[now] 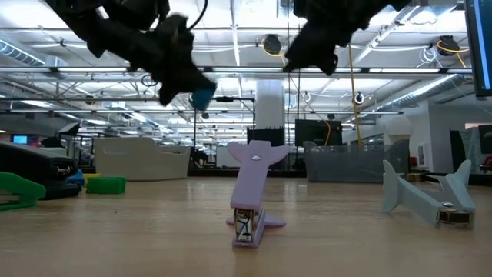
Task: Pick and place Stapler, Stapler remover, tape
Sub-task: Put the light blue tape into the gray bin
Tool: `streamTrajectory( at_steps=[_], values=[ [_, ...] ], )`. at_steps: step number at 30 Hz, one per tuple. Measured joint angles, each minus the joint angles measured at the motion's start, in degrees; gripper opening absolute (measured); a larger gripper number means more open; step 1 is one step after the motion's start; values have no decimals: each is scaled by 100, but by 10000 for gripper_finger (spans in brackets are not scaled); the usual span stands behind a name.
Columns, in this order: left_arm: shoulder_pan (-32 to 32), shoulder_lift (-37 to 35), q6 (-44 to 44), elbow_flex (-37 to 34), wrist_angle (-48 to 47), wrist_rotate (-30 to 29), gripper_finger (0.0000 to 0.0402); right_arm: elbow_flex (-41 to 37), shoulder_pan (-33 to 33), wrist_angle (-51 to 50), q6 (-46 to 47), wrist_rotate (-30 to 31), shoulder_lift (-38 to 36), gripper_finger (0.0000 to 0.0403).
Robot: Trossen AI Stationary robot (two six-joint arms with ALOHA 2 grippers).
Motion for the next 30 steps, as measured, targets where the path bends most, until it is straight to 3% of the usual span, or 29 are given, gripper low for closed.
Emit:
streamTrajectory(
  at_steps=[5, 10, 21, 30],
  values=[
    [390, -505, -42, -11, -1859, -736, 40, -10, -2, -397, -15, 24, -192, 131],
    [710, -793, -259, -11, -3134, -1195, 40, -8, -2, -469, -30, 20, -252, 130],
    [1398, -828, 31, -2, -3438, -1470, 40, -8, -2, -381, -34, 20, -248, 130],
    [2014, -505, 510, -2, -3310, -942, 40, -8, -2, -381, -35, 20, -248, 130]
  ],
)
